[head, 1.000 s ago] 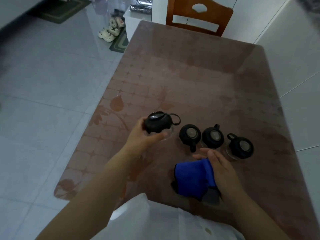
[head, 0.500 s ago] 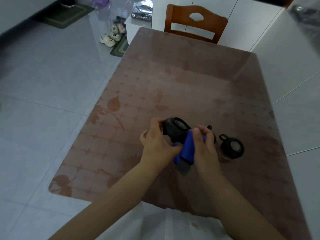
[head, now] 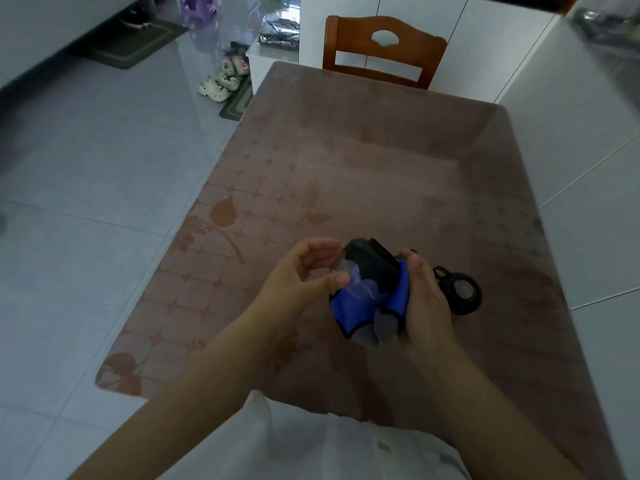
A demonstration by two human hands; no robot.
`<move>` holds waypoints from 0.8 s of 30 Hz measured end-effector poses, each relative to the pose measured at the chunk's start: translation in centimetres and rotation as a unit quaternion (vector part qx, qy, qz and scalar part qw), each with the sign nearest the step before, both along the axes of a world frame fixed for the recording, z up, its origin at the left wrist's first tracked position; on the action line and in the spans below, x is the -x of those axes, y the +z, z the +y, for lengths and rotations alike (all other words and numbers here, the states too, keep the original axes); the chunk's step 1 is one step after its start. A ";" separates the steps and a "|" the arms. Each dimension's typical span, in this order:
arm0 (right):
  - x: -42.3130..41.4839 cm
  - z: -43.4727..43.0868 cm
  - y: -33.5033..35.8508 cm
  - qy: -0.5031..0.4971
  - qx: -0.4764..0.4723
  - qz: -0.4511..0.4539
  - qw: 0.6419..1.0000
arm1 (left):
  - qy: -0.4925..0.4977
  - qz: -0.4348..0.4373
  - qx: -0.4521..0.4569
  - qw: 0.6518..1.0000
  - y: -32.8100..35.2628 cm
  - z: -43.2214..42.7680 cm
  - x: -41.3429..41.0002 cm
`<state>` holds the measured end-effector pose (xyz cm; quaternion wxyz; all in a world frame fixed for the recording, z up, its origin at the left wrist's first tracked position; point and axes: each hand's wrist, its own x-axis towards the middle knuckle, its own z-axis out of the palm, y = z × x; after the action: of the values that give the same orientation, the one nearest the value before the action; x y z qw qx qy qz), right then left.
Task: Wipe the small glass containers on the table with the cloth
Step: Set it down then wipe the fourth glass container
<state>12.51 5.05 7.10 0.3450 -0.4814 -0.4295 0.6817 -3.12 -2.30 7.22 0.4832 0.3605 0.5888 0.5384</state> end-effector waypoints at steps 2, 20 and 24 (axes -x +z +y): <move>-0.1 -0.3 0.1 0.017 -0.008 0.021 1.000 | -0.037 0.015 0.026 0.999 0.1 0.3 0.2; -0.6 -1.1 1.6 -0.035 -0.169 -0.027 0.985 | 0.044 0.119 -0.054 0.990 0.9 0.1 -2.8; 0.2 -2.2 2.3 0.041 -0.216 -0.059 0.974 | 0.084 0.119 -0.075 0.987 1.7 0.3 -4.3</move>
<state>12.35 2.84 9.39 0.3864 -0.4169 -0.6056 0.5569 1.21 -1.96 8.87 0.3349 0.4062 0.6283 0.5728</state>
